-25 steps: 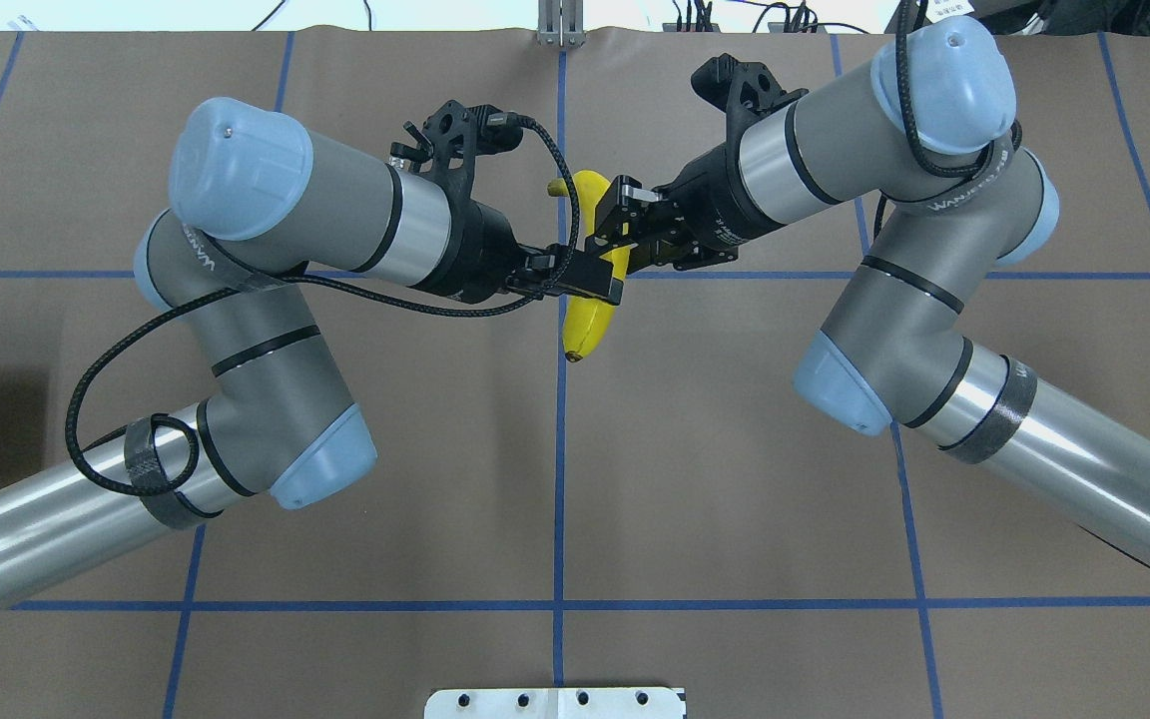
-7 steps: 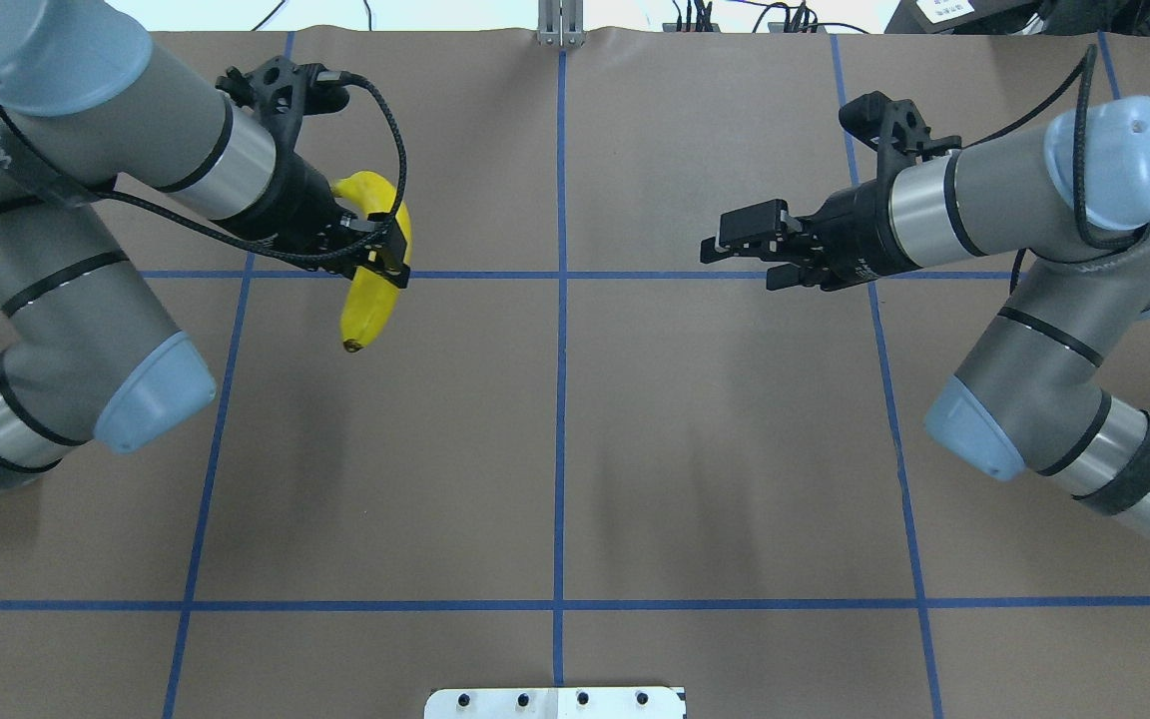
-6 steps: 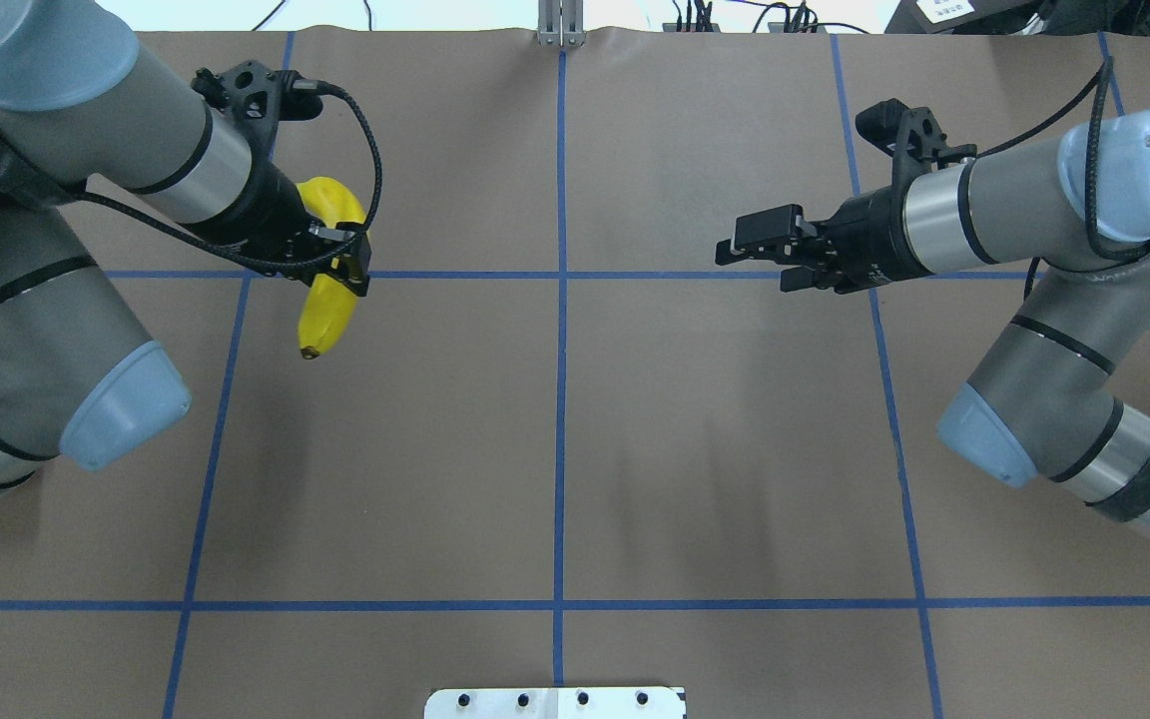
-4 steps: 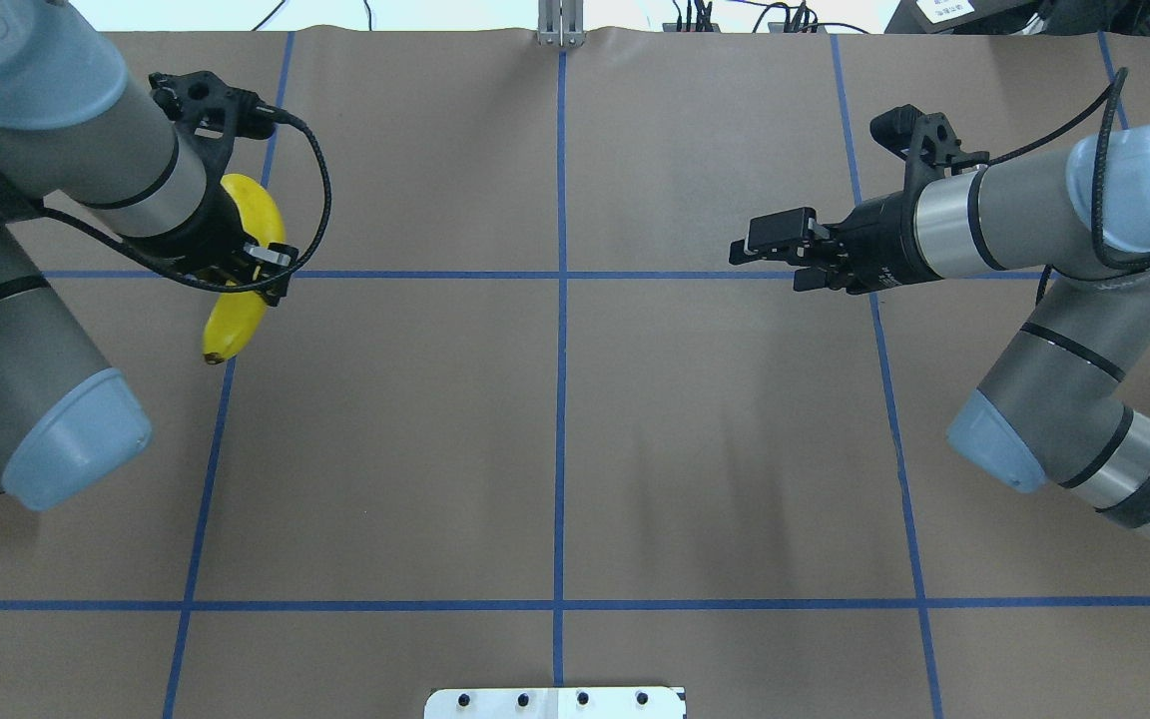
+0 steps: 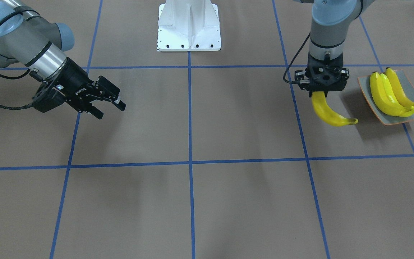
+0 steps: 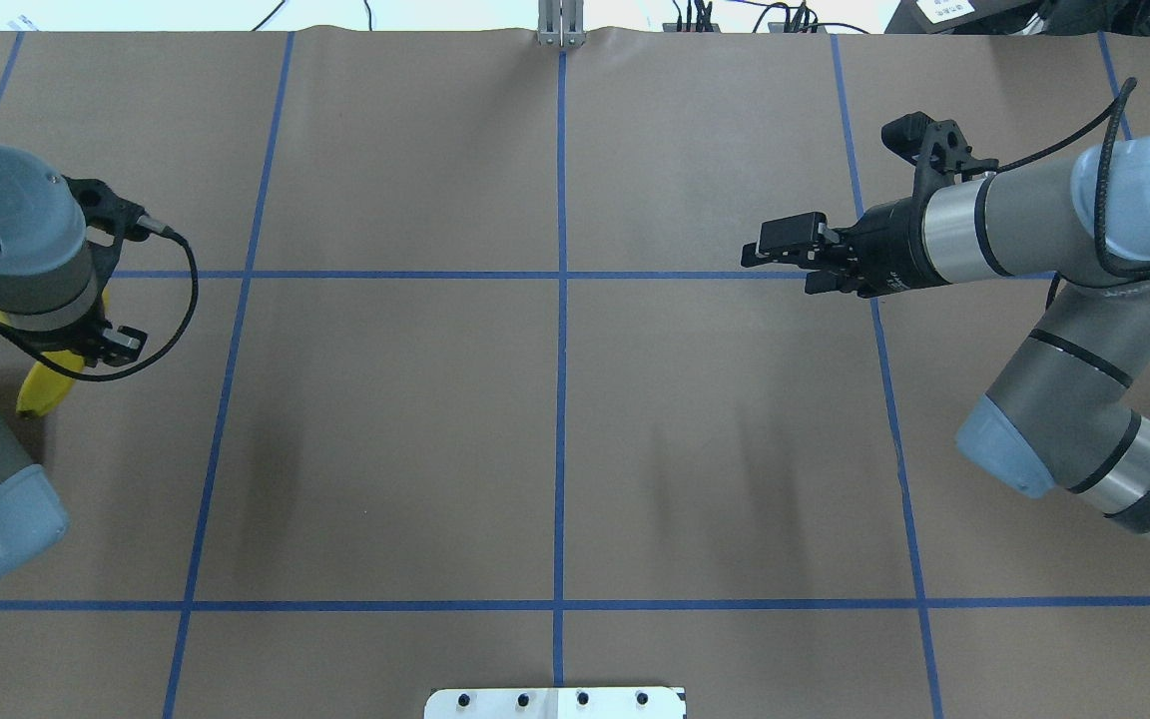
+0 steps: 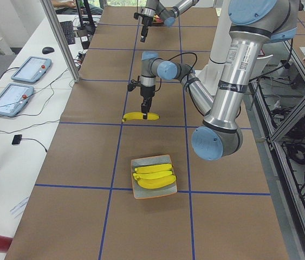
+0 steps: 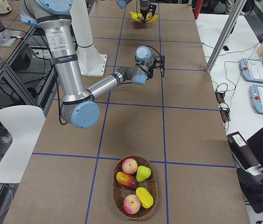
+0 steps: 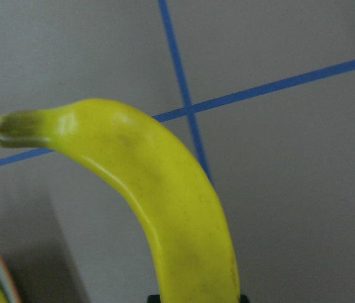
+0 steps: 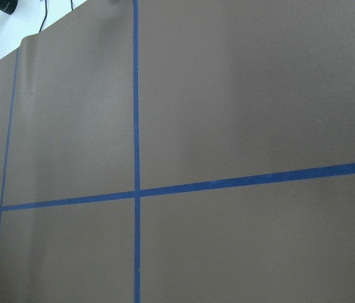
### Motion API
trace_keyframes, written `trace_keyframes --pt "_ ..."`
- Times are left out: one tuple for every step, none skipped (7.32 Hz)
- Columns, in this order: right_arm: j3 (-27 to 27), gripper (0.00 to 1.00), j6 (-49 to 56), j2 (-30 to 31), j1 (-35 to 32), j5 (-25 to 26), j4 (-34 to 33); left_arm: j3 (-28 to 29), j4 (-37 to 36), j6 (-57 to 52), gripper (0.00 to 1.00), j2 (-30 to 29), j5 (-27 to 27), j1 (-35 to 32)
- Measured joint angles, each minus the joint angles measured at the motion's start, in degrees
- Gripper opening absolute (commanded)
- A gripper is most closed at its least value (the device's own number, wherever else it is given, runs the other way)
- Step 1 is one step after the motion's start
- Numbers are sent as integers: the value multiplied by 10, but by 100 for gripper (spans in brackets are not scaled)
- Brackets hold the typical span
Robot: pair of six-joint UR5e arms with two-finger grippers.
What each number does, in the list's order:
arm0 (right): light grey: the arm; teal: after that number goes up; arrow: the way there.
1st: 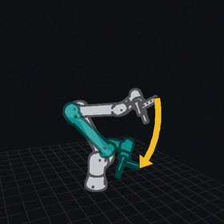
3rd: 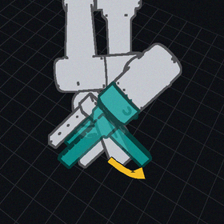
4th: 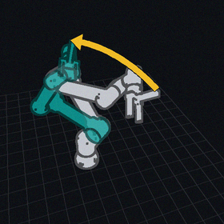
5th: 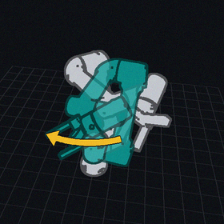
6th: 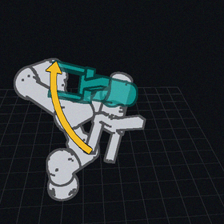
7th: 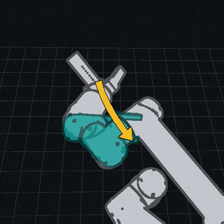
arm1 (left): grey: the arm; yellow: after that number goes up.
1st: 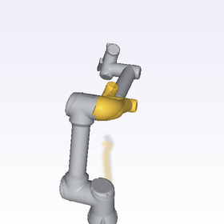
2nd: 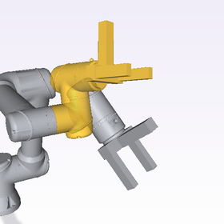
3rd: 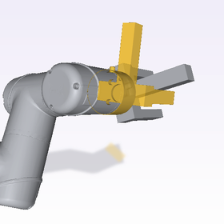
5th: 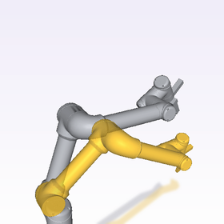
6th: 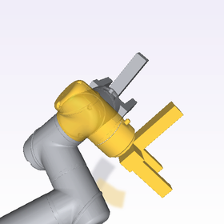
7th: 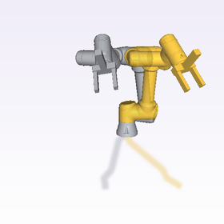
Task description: Transfer all bananas from basket to plate
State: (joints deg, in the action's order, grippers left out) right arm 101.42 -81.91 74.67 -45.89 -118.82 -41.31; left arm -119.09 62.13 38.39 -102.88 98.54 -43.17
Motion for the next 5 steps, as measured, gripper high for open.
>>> trace_keyframes --pt "0 100 0 0 0 1 0 2 -16 0 0 23 -16 1" --pt "-1 100 0 0 0 2 0 6 -35 -1 0 34 -24 1" --pt "-1 100 0 0 1 4 0 15 -49 -4 0 42 -27 2" --pt "-1 100 0 1 1 5 0 27 -54 -17 0 46 -28 1" --pt "0 100 0 1 1 5 0 39 -56 -41 0 49 -29 1"
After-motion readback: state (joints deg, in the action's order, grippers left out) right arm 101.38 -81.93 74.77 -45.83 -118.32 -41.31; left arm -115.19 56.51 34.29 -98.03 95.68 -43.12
